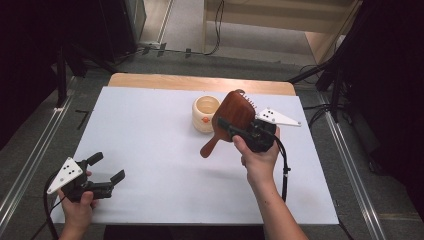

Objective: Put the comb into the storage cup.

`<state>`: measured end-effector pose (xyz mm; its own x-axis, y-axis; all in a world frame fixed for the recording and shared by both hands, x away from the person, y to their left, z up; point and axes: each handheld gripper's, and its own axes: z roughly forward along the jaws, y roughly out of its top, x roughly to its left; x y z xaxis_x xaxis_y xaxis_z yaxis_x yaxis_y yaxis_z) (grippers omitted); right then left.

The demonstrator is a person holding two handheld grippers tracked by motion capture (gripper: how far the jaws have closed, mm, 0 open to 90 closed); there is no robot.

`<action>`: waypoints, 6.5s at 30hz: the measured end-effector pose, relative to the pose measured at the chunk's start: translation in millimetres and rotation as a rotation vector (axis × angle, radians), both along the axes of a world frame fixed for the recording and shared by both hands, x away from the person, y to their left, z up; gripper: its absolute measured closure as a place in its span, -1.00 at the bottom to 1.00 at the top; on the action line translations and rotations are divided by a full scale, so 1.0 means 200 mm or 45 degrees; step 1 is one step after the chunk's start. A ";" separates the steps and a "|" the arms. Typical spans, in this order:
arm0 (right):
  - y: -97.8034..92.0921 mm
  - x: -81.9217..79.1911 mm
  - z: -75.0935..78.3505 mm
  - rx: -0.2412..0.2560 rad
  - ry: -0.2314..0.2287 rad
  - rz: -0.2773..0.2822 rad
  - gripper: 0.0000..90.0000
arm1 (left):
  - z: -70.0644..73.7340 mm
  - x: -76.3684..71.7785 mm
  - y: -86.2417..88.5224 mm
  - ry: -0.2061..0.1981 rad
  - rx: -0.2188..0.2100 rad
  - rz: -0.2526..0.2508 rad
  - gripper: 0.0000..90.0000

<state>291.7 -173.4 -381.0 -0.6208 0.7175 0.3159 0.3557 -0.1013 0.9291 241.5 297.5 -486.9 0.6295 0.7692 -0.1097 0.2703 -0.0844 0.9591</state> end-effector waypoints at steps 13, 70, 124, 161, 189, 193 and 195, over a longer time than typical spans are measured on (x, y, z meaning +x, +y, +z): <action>-0.01 0.10 0.08 -0.004 -0.028 -0.042 0.10 | 0.00 0.00 0.00 -0.004 0.004 -0.008 -1.00; 0.02 0.44 0.24 -0.032 -0.070 -0.151 0.10 | -0.01 0.00 0.00 -0.010 0.004 -0.011 -1.00; 0.12 0.69 -0.03 -0.129 0.046 -0.269 0.10 | -0.01 0.00 0.00 -0.015 0.002 -0.032 -1.00; 0.15 0.74 -0.24 -0.107 0.159 -0.295 0.09 | -0.01 0.00 0.00 -0.012 0.006 -0.041 -1.00; 0.08 0.76 -0.34 0.078 0.254 -0.299 0.03 | -0.01 0.00 0.00 -0.014 0.010 -0.044 -1.00; 0.06 0.76 -0.34 0.066 0.269 -0.313 -0.03 | -0.01 0.00 0.00 -0.012 0.003 -0.042 -1.00; 0.06 0.76 -0.33 0.043 0.266 -0.321 -0.06 | -0.01 0.00 0.00 -0.009 0.004 -0.042 -1.00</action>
